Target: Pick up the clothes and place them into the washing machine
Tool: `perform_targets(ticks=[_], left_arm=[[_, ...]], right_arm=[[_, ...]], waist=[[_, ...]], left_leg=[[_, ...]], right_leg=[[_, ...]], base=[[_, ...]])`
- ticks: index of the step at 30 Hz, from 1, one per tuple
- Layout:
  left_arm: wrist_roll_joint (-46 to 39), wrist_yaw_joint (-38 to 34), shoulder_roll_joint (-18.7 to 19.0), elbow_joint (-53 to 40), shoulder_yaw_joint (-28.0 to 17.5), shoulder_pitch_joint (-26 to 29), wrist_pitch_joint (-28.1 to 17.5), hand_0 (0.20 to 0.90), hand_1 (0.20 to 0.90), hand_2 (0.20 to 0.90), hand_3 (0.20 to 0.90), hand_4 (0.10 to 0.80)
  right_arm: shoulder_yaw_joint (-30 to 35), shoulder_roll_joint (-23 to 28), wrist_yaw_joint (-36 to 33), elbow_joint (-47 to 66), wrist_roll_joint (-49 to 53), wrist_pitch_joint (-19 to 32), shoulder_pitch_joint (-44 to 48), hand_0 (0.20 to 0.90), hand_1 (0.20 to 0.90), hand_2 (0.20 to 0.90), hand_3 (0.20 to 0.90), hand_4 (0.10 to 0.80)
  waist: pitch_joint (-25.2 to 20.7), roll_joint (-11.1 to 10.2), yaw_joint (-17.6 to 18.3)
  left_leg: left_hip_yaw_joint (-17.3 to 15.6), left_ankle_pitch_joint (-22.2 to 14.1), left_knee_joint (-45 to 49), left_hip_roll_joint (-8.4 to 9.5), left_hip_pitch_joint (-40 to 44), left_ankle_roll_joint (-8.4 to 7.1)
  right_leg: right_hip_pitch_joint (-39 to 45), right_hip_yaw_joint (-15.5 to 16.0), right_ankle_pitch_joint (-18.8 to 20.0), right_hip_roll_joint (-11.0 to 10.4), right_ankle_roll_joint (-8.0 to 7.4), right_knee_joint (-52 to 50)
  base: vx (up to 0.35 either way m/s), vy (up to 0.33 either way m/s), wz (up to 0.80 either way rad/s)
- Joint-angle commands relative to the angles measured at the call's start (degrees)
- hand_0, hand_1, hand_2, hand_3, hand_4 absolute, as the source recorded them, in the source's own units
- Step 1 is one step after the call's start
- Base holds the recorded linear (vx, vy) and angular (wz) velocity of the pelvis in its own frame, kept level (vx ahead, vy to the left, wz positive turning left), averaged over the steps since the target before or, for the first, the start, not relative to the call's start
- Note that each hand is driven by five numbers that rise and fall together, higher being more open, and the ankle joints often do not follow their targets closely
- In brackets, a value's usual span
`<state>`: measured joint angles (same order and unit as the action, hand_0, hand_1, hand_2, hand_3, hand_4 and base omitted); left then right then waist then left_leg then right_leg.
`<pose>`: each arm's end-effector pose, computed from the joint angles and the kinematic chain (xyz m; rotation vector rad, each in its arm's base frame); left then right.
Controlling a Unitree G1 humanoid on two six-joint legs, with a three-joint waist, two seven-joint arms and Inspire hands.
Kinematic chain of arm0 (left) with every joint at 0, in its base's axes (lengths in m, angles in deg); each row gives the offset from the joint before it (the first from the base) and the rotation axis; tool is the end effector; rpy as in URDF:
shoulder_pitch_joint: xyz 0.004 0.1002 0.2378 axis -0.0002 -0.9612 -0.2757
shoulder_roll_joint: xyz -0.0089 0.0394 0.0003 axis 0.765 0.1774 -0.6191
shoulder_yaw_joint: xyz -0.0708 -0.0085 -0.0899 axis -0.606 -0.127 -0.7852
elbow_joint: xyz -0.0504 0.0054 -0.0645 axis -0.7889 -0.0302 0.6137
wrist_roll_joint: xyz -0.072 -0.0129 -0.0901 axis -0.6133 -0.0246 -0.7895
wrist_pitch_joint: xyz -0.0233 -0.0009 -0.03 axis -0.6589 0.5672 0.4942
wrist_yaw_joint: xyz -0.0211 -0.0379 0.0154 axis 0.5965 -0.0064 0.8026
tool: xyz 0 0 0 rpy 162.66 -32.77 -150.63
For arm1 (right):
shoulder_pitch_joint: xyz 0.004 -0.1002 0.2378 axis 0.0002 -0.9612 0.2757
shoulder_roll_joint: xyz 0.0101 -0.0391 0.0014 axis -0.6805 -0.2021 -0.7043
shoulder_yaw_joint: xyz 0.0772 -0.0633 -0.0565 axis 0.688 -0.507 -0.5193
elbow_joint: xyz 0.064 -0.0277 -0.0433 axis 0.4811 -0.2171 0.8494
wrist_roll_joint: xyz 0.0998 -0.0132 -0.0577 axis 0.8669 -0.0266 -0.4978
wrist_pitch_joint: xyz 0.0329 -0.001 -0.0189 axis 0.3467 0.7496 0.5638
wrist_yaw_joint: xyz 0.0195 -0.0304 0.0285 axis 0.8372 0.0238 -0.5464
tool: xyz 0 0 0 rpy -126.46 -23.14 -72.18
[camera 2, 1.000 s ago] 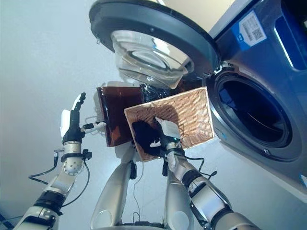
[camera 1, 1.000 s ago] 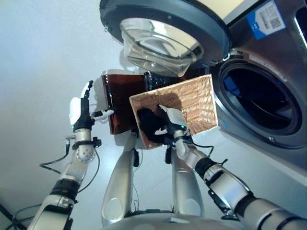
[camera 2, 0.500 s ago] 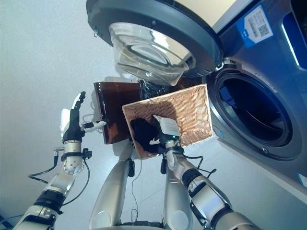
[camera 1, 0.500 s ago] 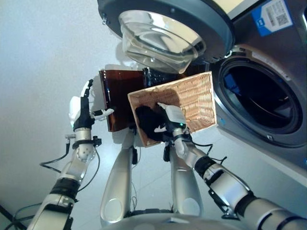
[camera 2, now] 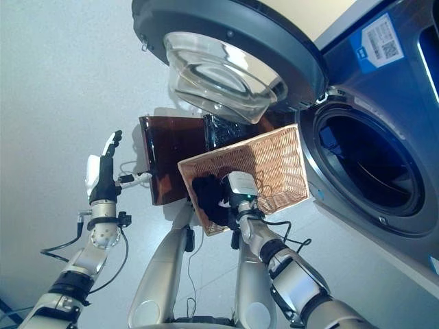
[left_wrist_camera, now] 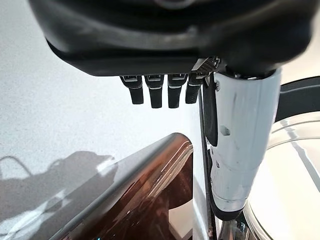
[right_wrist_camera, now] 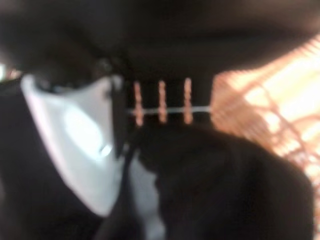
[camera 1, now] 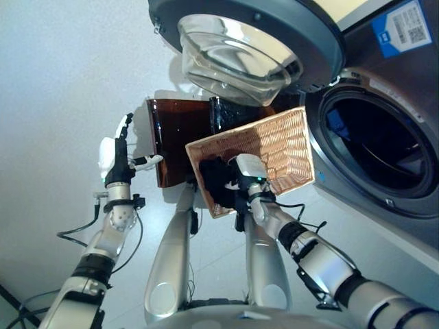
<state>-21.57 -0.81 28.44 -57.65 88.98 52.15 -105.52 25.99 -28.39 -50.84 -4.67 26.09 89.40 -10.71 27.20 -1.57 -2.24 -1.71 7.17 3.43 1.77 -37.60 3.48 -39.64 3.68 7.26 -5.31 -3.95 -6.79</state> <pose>0.2533 0.2254 0.0167 0.6652 -0.2197 0.3517 0.2916 -0.1107 -0.0321 -1.2449 -0.0277 0.1796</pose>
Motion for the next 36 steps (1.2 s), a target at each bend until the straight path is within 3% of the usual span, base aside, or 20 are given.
perform_targets(ticks=[1, 13, 27, 33, 36], left_arm=[[-0.37, -3.82, 1.94, -5.86, -2.25, -2.24, -2.13, 0.900, 0.900, 0.900, 0.900, 0.800], [-0.52, -4.07, 1.16, -4.66, -2.56, -3.02, -2.23, 0.900, 0.900, 0.900, 0.900, 0.800], [-0.56, -2.27, 1.14, -3.92, -3.06, -5.44, -4.14, 0.900, 0.900, 0.900, 0.900, 0.800], [-1.70, -1.41, 0.52, -3.51, -3.77, -5.98, -4.37, 0.900, 0.900, 0.900, 0.900, 0.800], [-2.69, -1.04, 0.02, -3.39, -4.29, -6.45, -4.40, 0.900, 0.900, 0.900, 0.900, 0.800]], right_arm=[[-2.20, -1.86, -1.68, 0.95, -1.57, 0.23, -3.74, 0.200, 0.200, 0.200, 0.200, 0.300], [3.09, 1.00, -5.12, 5.40, 4.47, 2.75, -5.69, 0.200, 0.200, 0.200, 0.200, 0.300], [9.87, 15.70, -5.27, 22.57, 6.56, 6.36, -4.70, 0.200, 0.200, 0.200, 0.200, 0.300], [12.31, 16.44, -4.67, 25.35, 9.33, 7.77, -5.97, 0.200, 0.200, 0.200, 0.200, 0.300], [15.11, 14.85, -3.40, 26.07, 16.02, 10.70, -8.84, 0.200, 0.200, 0.200, 0.200, 0.300]], waist=[[-2.49, 0.93, -0.08], [-4.82, 1.03, 0.36], [-8.89, 0.55, -0.21], [-10.12, 0.38, -0.22], [-10.45, 0.27, -0.11]], left_leg=[[-1.57, -3.58, 3.69, 1.78, -4.92, -2.66], [-1.78, -4.16, 3.97, 1.76, -4.44, -2.33], [-1.20, -4.70, 3.39, 1.60, -2.02, -2.17], [-1.00, -4.48, 2.96, 1.65, -1.13, -2.13], [-1.06, -4.84, 2.82, 1.55, 0.06, -2.11]], right_leg=[[-3.91, 0.97, 2.96, 0.61, -0.25, 2.63], [-3.79, 0.91, 2.36, 0.63, -0.17, 1.90], [-1.56, 0.95, 1.14, 0.76, 0.12, 1.88], [-0.70, 1.10, 1.02, 0.69, 0.19, 2.04], [0.47, 1.19, 0.60, 0.77, 0.19, 1.97]], base=[[0.000, 0.000, 0.00], [0.003, 0.000, 0.00], [0.019, -0.020, 0.03], [0.017, -0.013, 0.02], [0.000, 0.000, 0.00]])
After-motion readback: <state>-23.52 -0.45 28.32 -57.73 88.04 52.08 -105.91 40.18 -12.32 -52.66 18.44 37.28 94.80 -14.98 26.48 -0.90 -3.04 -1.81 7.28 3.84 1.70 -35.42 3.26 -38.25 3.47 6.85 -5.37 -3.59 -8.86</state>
